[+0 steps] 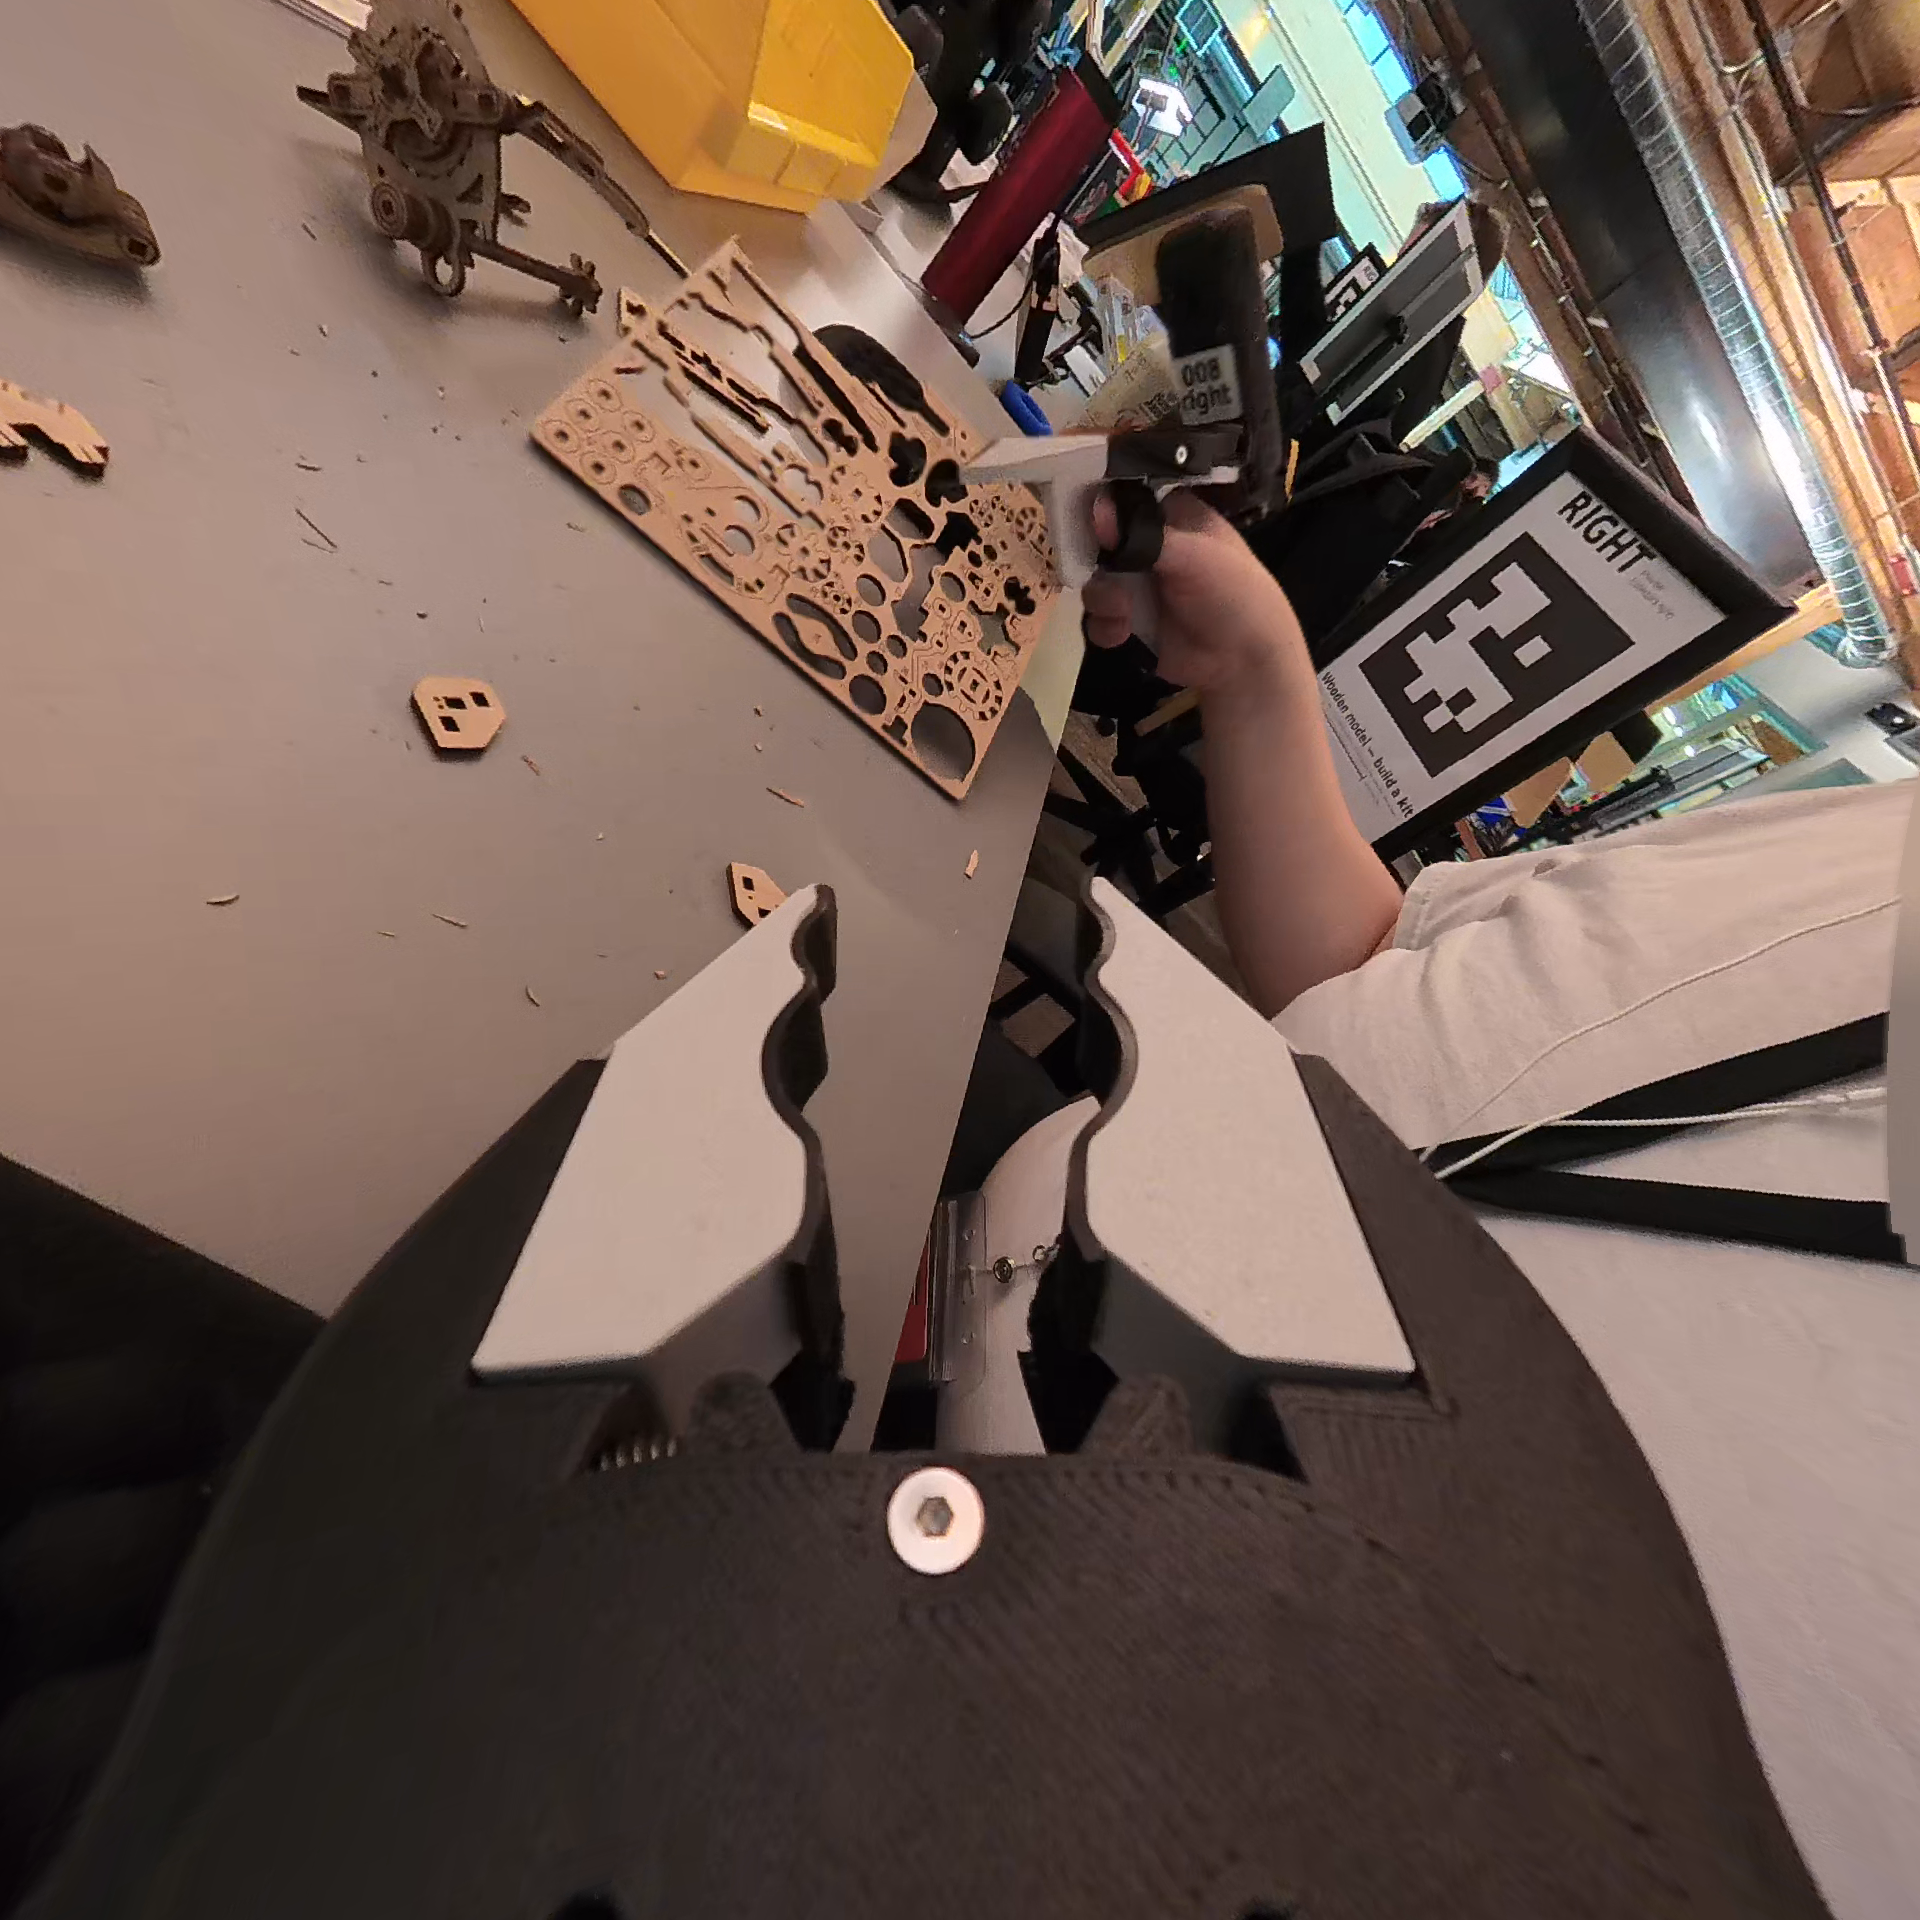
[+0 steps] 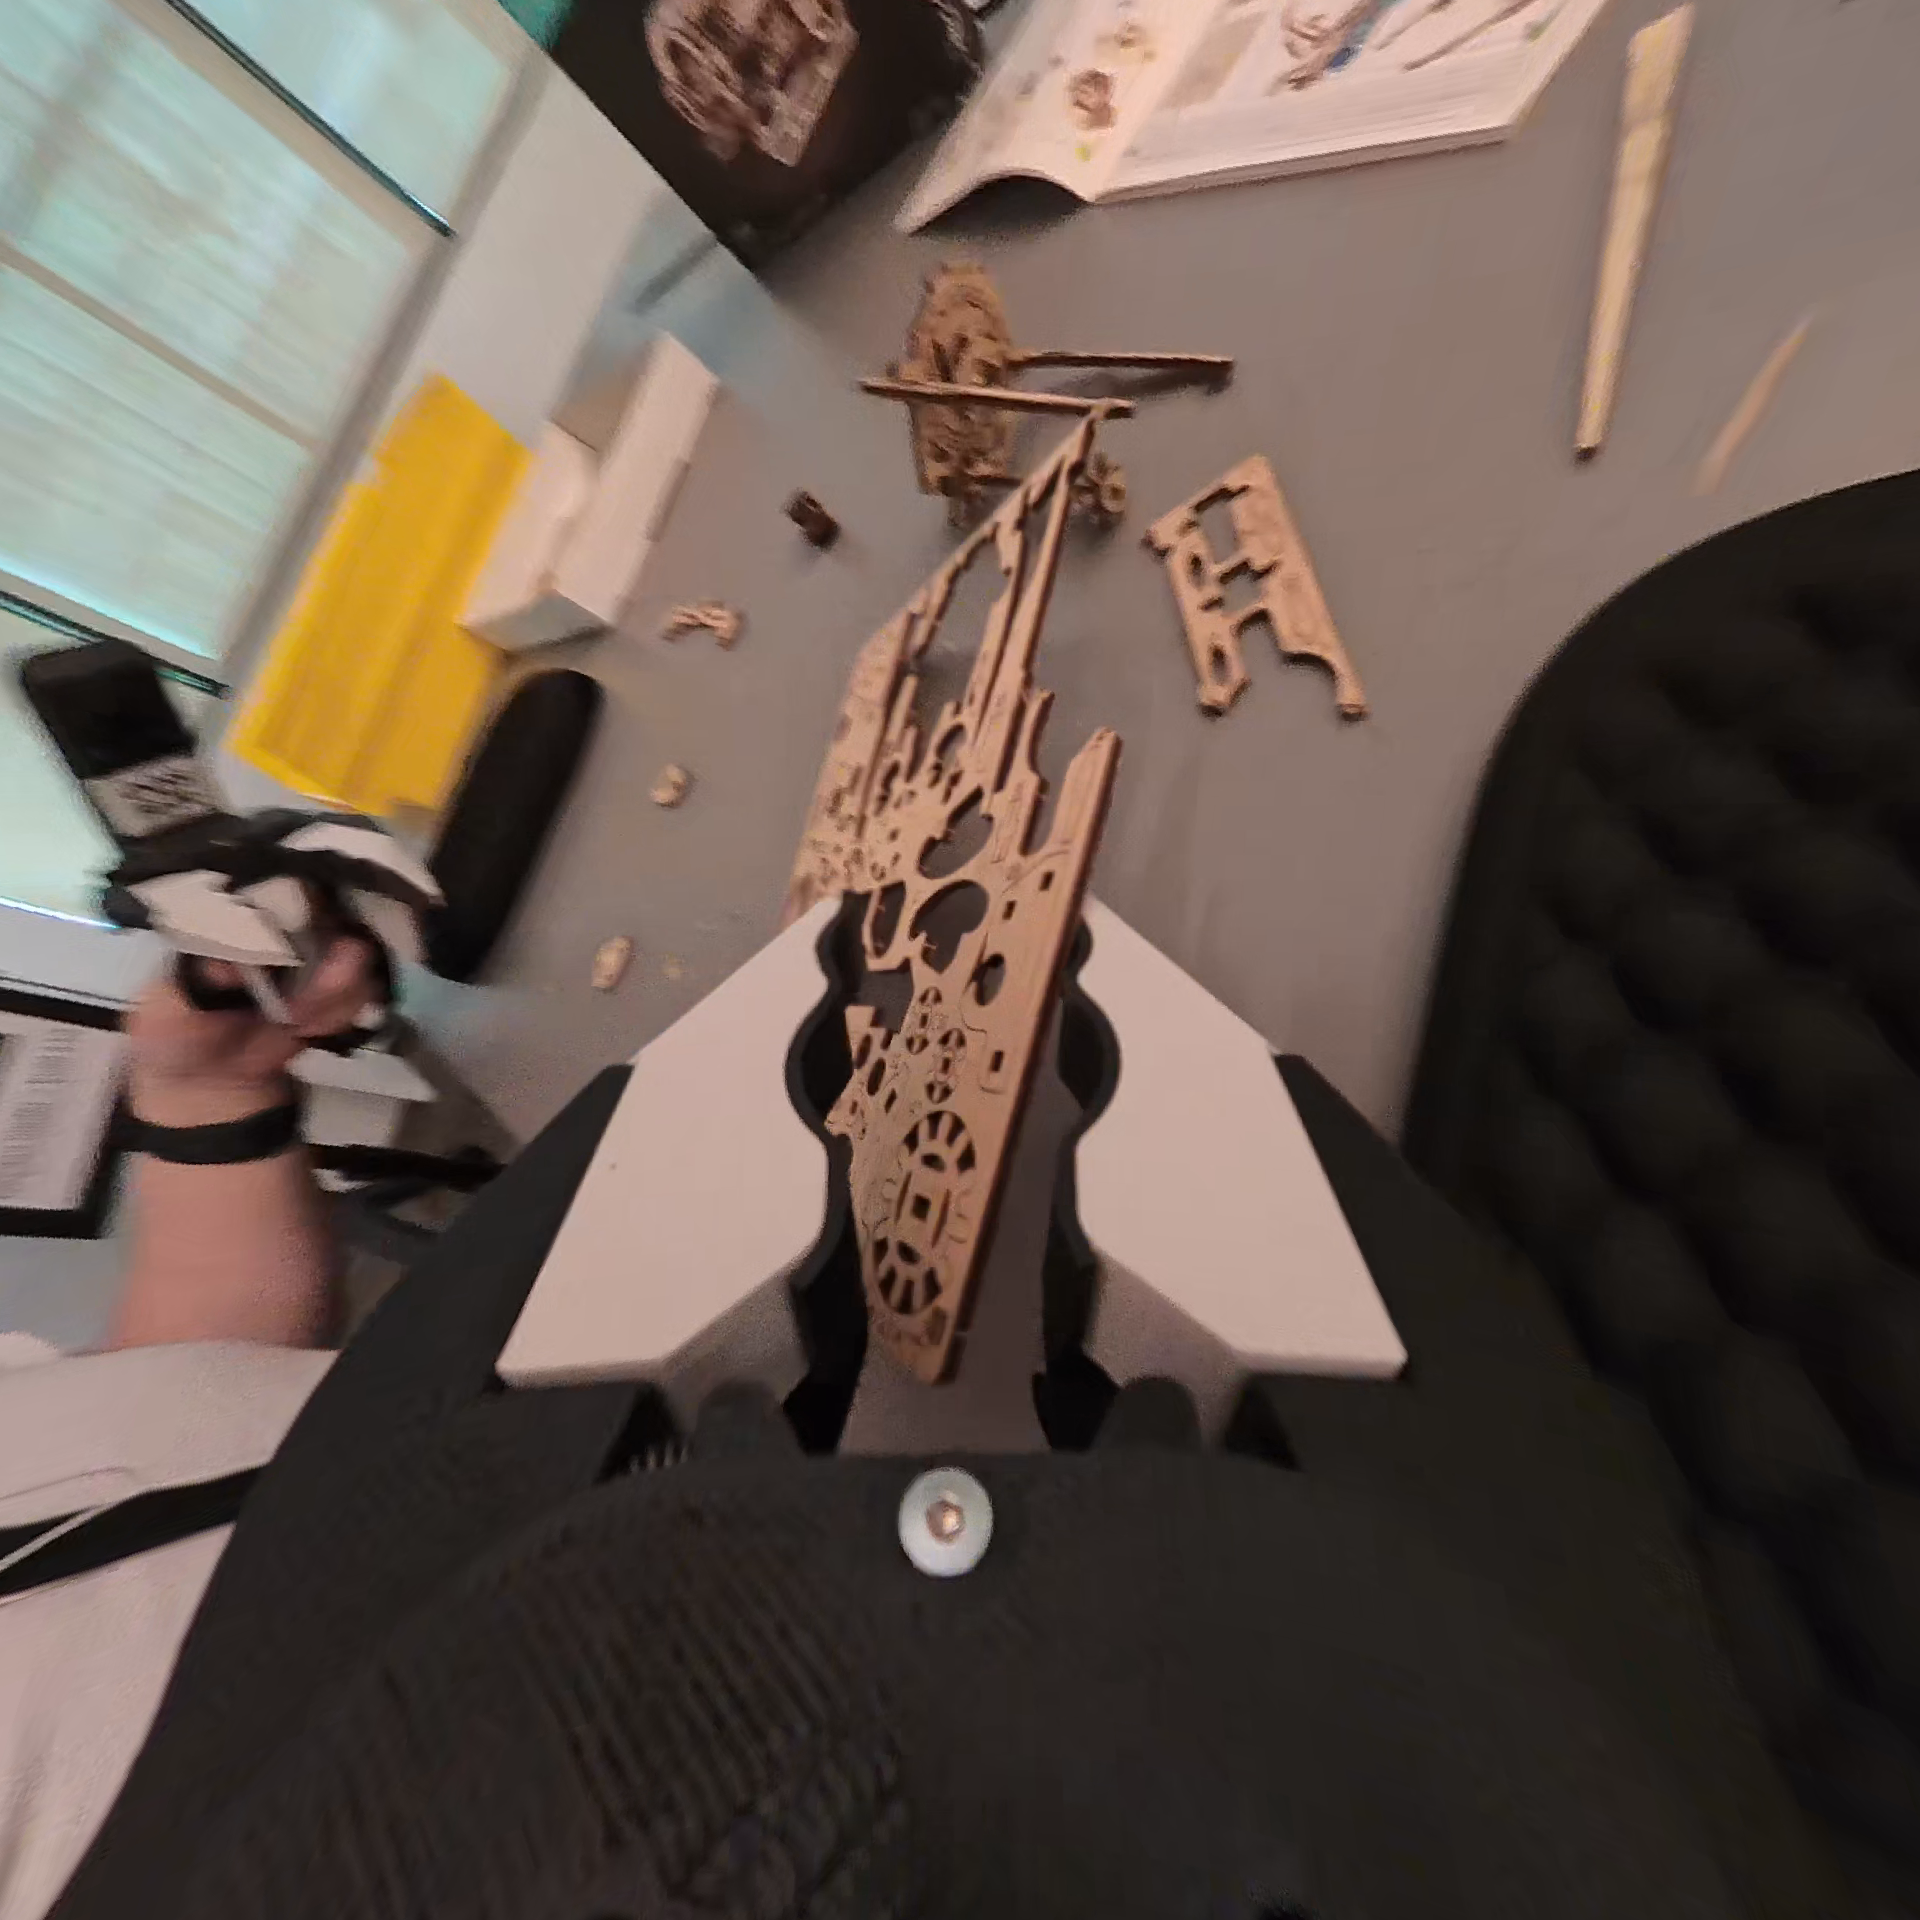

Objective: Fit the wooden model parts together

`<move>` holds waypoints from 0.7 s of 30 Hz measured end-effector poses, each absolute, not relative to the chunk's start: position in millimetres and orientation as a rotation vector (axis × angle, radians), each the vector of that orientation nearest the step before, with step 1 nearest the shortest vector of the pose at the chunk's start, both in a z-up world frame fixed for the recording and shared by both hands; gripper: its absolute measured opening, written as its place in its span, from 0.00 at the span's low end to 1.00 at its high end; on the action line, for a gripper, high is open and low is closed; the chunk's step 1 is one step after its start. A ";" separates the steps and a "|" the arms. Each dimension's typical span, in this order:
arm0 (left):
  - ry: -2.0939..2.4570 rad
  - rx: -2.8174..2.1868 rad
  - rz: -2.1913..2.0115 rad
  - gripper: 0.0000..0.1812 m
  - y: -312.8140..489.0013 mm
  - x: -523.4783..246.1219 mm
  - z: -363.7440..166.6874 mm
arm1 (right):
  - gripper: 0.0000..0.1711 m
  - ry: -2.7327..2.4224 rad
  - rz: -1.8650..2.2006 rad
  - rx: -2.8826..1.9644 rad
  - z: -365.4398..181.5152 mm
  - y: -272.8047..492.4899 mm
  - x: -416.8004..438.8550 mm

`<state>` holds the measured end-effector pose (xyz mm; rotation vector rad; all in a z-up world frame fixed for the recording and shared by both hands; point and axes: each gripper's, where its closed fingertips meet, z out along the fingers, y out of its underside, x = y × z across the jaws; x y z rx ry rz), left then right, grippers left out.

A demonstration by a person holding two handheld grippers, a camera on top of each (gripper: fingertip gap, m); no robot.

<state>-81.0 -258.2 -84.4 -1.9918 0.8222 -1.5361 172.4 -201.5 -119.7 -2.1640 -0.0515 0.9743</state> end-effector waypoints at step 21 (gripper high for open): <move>0.853 -2.041 -1.237 0.25 -222.7 -89.5 -88.5 | 0.39 -0.548 0.410 -2.217 -103.1 -188.8 174.5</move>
